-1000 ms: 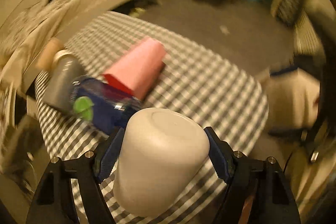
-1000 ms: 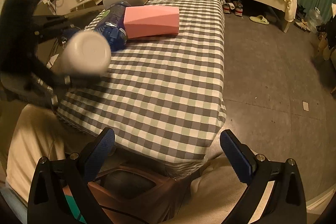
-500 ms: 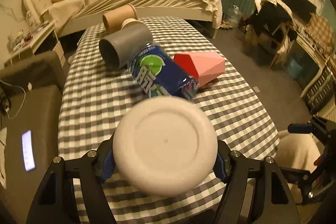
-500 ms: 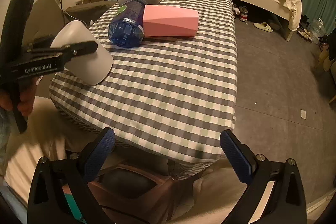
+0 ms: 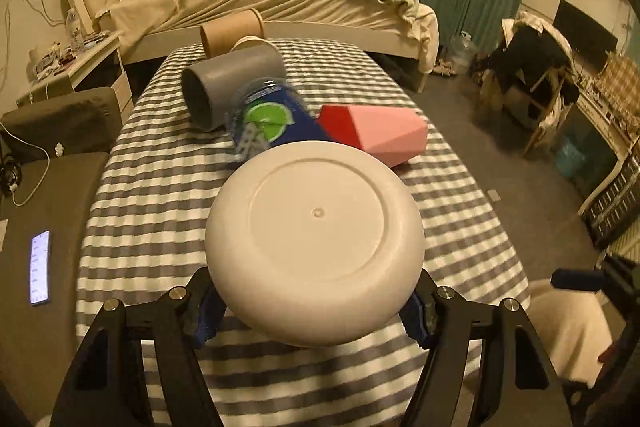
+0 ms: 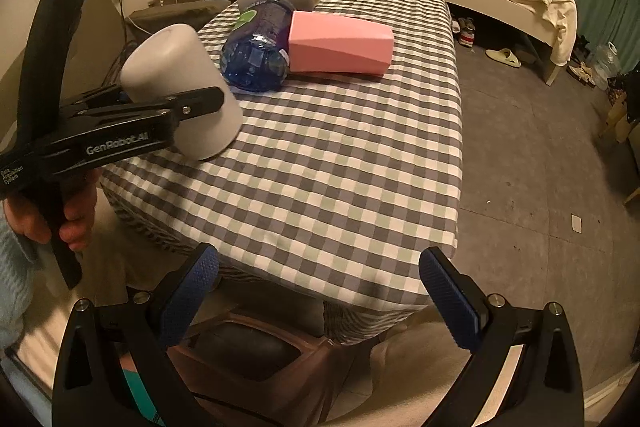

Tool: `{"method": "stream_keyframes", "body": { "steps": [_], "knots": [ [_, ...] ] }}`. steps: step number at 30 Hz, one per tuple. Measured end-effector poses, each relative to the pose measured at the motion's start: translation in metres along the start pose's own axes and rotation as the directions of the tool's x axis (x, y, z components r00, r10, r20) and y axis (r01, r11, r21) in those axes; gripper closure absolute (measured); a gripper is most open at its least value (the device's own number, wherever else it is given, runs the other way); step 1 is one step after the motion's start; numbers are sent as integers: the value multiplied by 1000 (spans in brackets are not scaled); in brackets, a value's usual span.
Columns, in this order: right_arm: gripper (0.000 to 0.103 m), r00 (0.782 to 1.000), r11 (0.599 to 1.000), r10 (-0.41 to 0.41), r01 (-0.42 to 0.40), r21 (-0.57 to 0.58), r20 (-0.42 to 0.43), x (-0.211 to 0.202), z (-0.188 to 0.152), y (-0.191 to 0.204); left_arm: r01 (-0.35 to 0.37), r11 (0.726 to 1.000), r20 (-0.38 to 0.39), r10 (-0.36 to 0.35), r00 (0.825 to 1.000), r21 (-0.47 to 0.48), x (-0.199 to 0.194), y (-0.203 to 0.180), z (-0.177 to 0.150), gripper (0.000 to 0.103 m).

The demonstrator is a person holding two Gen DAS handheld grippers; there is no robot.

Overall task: Flip cup upside down
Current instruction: 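Rotate the white cup with the left gripper so its base faces up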

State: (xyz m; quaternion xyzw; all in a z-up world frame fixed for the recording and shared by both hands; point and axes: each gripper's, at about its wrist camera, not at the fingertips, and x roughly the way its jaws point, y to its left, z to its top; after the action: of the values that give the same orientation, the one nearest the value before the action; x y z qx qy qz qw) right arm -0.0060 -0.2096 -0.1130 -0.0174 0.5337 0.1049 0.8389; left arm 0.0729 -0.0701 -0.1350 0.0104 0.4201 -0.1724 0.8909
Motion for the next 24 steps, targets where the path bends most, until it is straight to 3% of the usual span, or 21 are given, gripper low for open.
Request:
{"method": "stream_keyframes", "body": {
  "steps": [8, 13, 15, 24],
  "knots": [
    [2, 1000, 999, -14, 14, 30, 1, -1, -1, -13, -47, 999, 31, 47, 998, 17, 10, -14, 0, 30],
    [2, 1000, 999, -22, 22, 36, -1, -1, 0, -15, -13, 1000, 32, 13, 999, -8, 6, -10, 0, 25],
    [2, 1000, 999, -23, 23, 36, 7, -4, 1, -15, 0, 1000, 45, 1, 999, -26, -1, -9, 1, 14],
    [2, 997, 999, -47, 46, 23, 66, -30, 9, -5, -19, 999, 128, 13, 992, 49, -41, -24, 13, 12]
  ]
}}
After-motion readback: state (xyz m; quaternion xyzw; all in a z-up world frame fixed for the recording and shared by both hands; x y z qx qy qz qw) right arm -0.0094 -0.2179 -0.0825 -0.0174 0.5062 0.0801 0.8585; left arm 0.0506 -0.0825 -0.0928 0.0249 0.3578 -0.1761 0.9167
